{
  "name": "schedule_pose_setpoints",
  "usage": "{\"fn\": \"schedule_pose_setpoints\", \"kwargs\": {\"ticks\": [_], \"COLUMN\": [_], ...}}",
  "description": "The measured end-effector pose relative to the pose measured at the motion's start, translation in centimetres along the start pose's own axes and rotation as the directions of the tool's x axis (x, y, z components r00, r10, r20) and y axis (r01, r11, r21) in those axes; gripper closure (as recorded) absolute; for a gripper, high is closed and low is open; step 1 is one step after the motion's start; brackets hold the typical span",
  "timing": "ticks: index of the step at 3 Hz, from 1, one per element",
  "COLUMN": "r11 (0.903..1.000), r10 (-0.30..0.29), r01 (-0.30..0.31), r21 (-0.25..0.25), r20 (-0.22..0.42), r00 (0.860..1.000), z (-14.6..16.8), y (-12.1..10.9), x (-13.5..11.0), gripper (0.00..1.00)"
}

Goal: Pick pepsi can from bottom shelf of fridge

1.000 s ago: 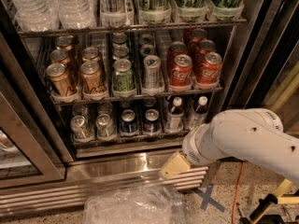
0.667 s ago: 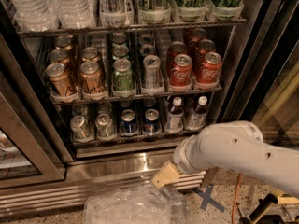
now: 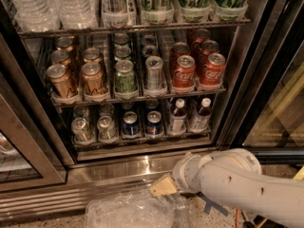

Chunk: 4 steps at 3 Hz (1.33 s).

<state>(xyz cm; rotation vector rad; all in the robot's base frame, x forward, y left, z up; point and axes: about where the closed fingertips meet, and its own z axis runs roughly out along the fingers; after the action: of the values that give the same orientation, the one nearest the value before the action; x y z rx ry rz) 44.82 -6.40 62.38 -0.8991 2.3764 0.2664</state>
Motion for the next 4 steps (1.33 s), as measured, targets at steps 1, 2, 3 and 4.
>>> {"fn": "schedule_pose_setpoints", "kwargs": {"ticks": [1, 2, 3, 4], "r11": [0.9963, 0.9877, 0.9877, 0.9899], "r10": [0.037, 0.079, 0.078, 0.070], "r01": [-0.046, -0.104, -0.104, -0.092], "r21": [0.073, 0.117, 0.117, 0.108], "r20": [0.114, 0.202, 0.208, 0.188], "r00": [0.993, 0.976, 0.975, 0.980], "z": [-2.0, -4.5, -4.6, -3.9], "y": [-1.1, -2.5, -2.5, -2.3], "x": [-1.1, -2.3, -2.5, -2.1], "gripper": [0.00, 0.00, 0.00, 0.00]}}
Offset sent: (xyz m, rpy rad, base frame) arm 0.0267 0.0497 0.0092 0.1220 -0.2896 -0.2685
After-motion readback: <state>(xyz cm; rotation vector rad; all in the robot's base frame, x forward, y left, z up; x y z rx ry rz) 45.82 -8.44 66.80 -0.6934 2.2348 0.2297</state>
